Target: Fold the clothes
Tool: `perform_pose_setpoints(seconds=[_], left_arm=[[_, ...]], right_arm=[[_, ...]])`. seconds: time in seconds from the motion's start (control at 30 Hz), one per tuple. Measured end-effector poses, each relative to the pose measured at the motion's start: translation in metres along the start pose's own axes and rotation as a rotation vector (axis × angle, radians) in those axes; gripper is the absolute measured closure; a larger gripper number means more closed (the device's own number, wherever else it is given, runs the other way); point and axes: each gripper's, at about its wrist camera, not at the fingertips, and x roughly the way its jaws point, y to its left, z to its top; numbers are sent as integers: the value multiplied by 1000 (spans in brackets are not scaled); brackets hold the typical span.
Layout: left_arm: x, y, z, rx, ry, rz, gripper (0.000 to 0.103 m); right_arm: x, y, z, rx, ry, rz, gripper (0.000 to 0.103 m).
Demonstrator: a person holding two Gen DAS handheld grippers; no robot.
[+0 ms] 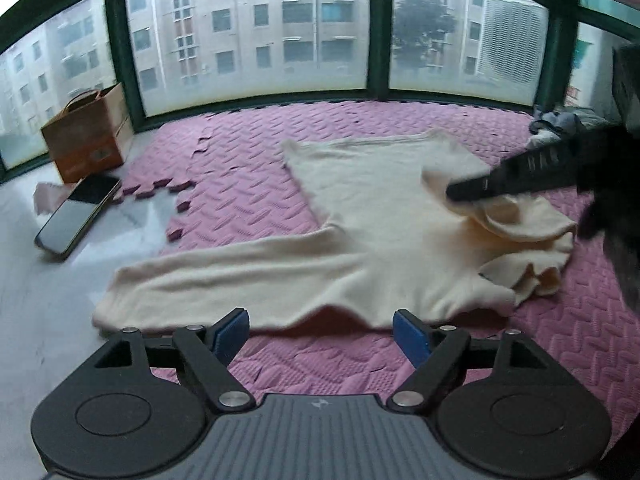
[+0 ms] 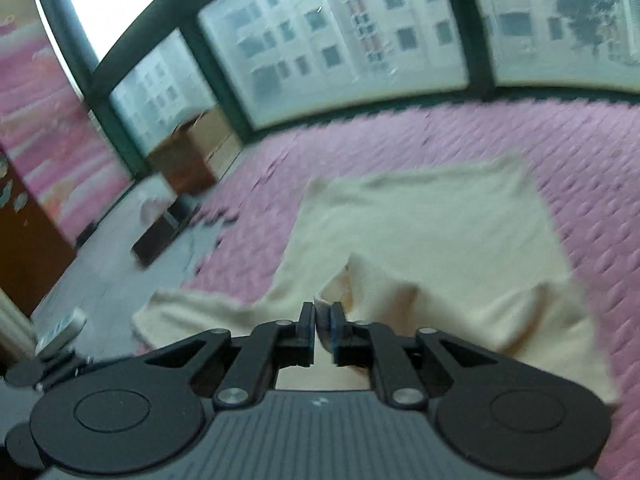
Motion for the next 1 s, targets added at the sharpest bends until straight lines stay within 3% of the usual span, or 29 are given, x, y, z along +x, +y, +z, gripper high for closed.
perform_pose_setpoints(seconds=[0.13,0.23,0.37,0.57,0.8,1.0], left_arm=[[0,5,-3,-16,4,24,19],[4,15,1,-48,9,48,19],[10,28,6,-84,16,96,19],[22,50,10,-134,44,175,19],[29,78,9,-227,75,247,19],[28,88,7,-245,86,271,19]], right_arm=[[-10,2,-14,-65,15,37,88],[-30,-10,-13,-88,-2,8,88],[-52,-45,-11,-114,-17,-129,88],[-63,-103,-15,-33,-10,-263,88],[-44,-119,-24,-27,45,-273,88],[-46,-112,-9,-57,-1,-286,88]])
